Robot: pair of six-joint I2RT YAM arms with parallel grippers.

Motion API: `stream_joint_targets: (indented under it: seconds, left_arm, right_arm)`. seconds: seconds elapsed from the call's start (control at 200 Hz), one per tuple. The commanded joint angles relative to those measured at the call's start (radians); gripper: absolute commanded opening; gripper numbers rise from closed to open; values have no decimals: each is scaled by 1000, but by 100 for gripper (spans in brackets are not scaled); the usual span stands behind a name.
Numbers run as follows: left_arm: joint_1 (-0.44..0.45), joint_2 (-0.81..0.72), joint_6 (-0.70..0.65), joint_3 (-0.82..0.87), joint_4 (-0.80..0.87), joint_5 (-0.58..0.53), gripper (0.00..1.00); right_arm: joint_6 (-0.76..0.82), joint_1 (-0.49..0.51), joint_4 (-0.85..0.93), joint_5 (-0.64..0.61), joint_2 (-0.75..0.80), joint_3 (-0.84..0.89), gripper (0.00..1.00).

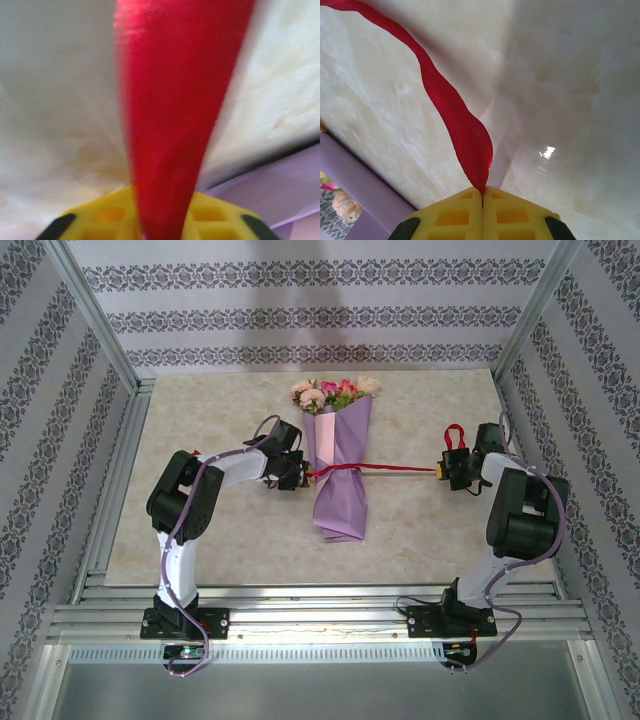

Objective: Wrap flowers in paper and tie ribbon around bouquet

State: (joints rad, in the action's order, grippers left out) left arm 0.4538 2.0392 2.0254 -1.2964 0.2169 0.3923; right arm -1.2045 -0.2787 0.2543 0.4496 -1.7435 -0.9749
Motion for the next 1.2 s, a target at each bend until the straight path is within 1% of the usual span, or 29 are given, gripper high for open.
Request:
stream_joint_targets:
  seconds: [0.0, 0.055, 0.135, 0.175, 0.215, 0.28, 0.425, 0.525, 0.644, 0.759, 0.909, 1.074, 1.194]
  left_arm:
    - [10, 52, 29, -2, -142, -61, 0]
    - [11, 47, 23, 2, -161, -61, 0]
    - [12, 34, 24, 16, -184, -57, 0]
    - [13, 30, 26, 23, -196, -58, 0]
    - [14, 29, 26, 26, -202, -55, 0]
    - [14, 30, 28, 31, -213, -49, 0]
    - [16, 24, 30, 49, -222, -50, 0]
    - [16, 24, 27, 49, -221, -48, 0]
    - [15, 21, 27, 52, -222, -49, 0]
    - [15, 22, 26, 49, -225, -47, 0]
    - [16, 18, 26, 53, -226, -46, 0]
    - [16, 19, 29, 55, -232, -46, 0]
    - [15, 19, 29, 56, -233, -47, 0]
  right_arm:
    - [14, 9, 15, -10, -19, 3, 0]
    - [19, 8, 36, -5, -25, -8, 0]
    - [7, 17, 48, 15, -20, -13, 25]
    - [-8, 29, 54, 14, -3, -11, 35]
    - [-28, 45, 56, 9, 22, -5, 41]
    - [-83, 86, 49, 6, 62, 13, 47]
    - [-266, 214, -6, -23, 129, 58, 54]
    - [-402, 317, -64, -56, 125, 74, 56]
    - [-552, 409, -147, -69, 62, 70, 57]
    - [-651, 453, -219, -80, 2, 49, 56]
    - [-684, 468, -232, -98, -59, -2, 55]
    - [-702, 477, -266, -94, -121, -27, 45]
    - [-719, 492, -304, -91, -156, -42, 35]
